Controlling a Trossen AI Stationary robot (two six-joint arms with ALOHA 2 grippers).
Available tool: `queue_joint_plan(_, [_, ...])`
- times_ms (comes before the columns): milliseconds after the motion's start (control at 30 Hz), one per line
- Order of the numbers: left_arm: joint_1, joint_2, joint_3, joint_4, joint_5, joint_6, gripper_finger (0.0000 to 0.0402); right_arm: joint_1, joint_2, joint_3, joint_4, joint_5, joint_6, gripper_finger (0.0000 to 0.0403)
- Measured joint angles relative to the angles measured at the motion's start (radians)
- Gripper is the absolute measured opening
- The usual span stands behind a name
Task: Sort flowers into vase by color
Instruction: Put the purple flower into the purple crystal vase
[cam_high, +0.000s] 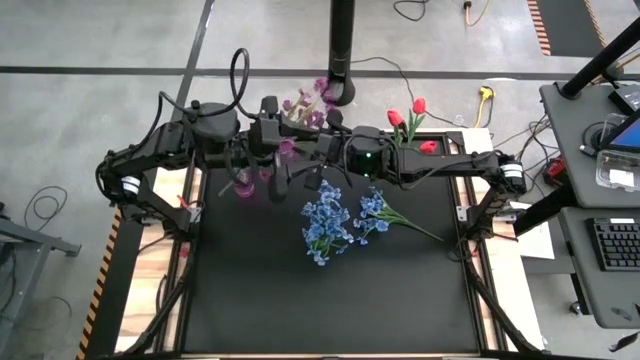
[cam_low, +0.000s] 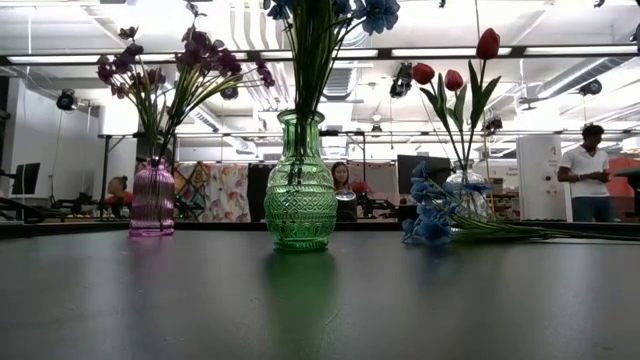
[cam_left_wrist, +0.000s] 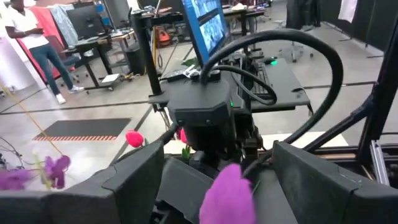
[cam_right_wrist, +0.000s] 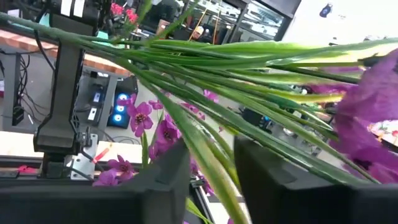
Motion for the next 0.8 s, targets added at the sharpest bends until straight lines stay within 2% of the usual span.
queue_joint_plan(167, [-0.009,0.0,-0.001,-0.058,-0.006,0.0,0.0292,0.0,0.0,0.0,-0.001,0.0,-0.002,0.0045])
queue_joint_plan(267, [-0.009,0.0,-0.001,-0.065,-0.007,-0.003,0.0311,0.0,0.0,0.0,-0.001,0.0,-0.015,0.0016])
queue_joint_plan(433, [-0.009,0.0,0.004,-0.067,-0.033,0.013,0.035,0.0,0.0,0.0,-0.002,0.0,-0.018,0.0013])
queue_joint_plan(600, [-0.015,0.0,0.081,-0.252,-0.059,0.029,0.0374,0.0,-0.008,0.0,-0.017,0.0,-0.033,0.0013])
queue_joint_plan(800, [-0.015,-0.001,0.159,-0.433,-0.059,-0.016,0.0378,0.0,-0.033,0.0,-0.037,0.001,-0.061,0.0013])
